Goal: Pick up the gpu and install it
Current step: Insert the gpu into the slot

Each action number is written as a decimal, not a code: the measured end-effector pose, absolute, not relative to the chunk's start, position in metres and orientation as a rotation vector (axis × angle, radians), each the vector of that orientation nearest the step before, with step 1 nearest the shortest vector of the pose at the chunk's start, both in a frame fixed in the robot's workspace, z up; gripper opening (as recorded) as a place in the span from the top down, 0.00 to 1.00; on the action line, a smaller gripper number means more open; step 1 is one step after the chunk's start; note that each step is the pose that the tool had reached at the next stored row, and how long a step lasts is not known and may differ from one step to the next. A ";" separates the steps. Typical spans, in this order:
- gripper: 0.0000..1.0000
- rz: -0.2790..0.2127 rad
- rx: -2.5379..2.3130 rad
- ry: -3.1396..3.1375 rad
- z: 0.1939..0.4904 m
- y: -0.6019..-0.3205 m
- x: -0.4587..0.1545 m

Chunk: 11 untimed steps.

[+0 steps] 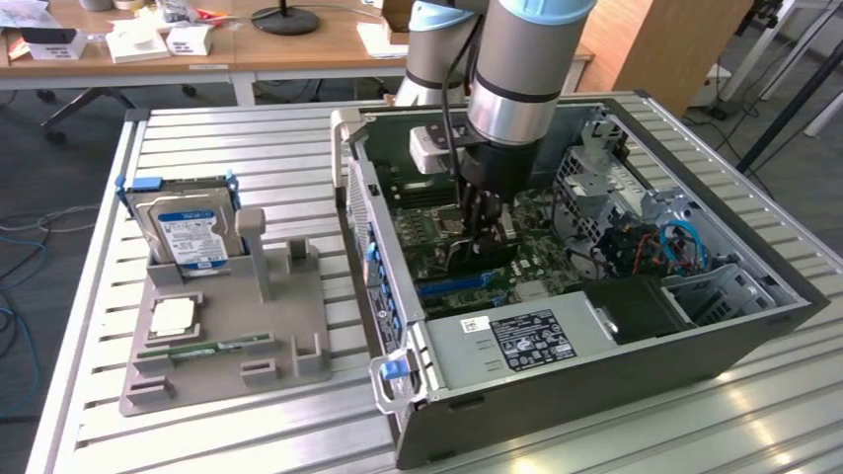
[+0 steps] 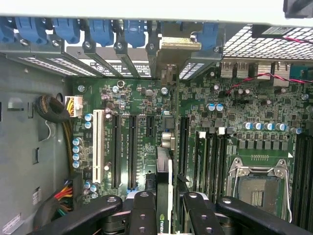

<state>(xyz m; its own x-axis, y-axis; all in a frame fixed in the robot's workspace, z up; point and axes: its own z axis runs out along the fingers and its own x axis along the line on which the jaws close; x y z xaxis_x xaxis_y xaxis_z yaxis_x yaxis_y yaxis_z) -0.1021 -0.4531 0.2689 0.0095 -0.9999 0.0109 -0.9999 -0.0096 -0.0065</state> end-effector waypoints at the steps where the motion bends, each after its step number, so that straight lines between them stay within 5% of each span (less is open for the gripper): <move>1: 0.74 0.019 2.230 -2.208 0.269 -0.453 -0.102; 11: 0.74 0.020 2.241 -2.198 0.269 -0.453 -0.102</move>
